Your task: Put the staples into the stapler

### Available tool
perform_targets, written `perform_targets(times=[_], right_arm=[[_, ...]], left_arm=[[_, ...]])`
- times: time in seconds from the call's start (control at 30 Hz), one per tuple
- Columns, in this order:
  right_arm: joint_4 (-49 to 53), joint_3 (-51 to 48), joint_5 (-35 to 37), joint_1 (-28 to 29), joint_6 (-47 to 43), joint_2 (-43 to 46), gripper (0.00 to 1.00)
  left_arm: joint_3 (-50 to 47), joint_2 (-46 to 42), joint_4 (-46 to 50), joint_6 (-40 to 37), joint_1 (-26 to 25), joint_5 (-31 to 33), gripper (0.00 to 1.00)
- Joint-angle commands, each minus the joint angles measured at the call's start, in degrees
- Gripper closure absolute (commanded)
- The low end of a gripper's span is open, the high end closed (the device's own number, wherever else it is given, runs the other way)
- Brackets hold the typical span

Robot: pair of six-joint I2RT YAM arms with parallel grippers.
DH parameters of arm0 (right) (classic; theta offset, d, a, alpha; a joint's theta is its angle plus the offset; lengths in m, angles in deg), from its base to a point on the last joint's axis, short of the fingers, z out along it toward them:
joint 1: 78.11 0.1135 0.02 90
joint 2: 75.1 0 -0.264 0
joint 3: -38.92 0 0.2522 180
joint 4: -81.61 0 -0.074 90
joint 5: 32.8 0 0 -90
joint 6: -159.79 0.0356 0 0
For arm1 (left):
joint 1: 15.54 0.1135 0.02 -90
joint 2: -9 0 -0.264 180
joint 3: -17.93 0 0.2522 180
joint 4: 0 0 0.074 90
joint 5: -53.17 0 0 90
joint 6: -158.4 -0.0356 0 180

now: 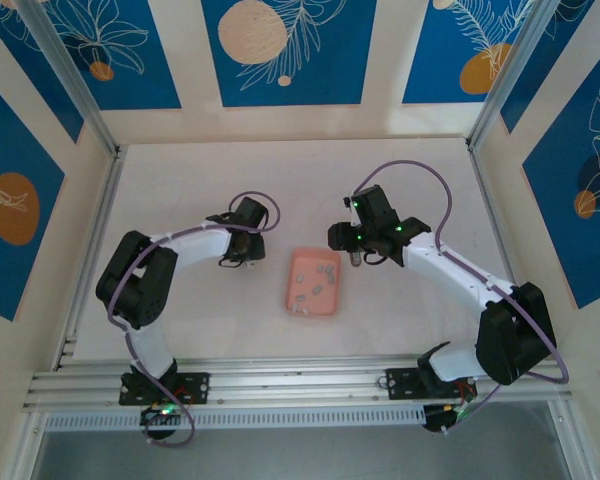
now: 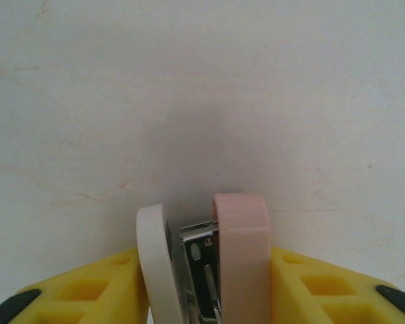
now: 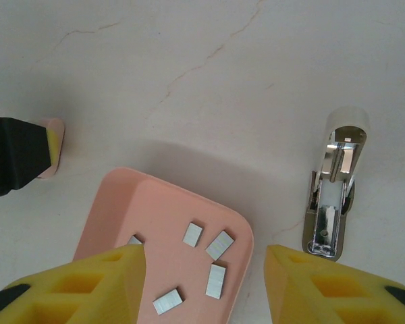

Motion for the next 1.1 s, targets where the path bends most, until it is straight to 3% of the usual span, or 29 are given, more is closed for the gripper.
perform_targets(times=[0.0,0.3,0.5,0.77,1.07], right_arm=[[-0.15,-1.26,-1.77,0.20,-0.21,1.95,0.50],[-3.49,-3.65,-6.08,-1.34,0.93,4.61,0.50],[-9.33,-7.05,-10.98,-1.44,1.33,8.67,0.50],[-21.32,-13.86,-17.45,3.89,4.46,13.16,0.49],[-34.80,-17.51,-18.59,13.28,11.94,7.63,0.46]], left_arm=[[1.37,1.02,2.00,0.53,0.60,-0.98,0.60],[-0.83,-3.65,2.58,-0.43,0.53,-2.03,0.70],[-5.00,-11.09,-0.31,1.74,0.53,-7.28,0.72],[-15.54,-24.00,-10.71,17.12,0.45,-15.87,0.74],[-24.58,-34.88,-17.61,30.16,0.28,-17.64,0.74]])
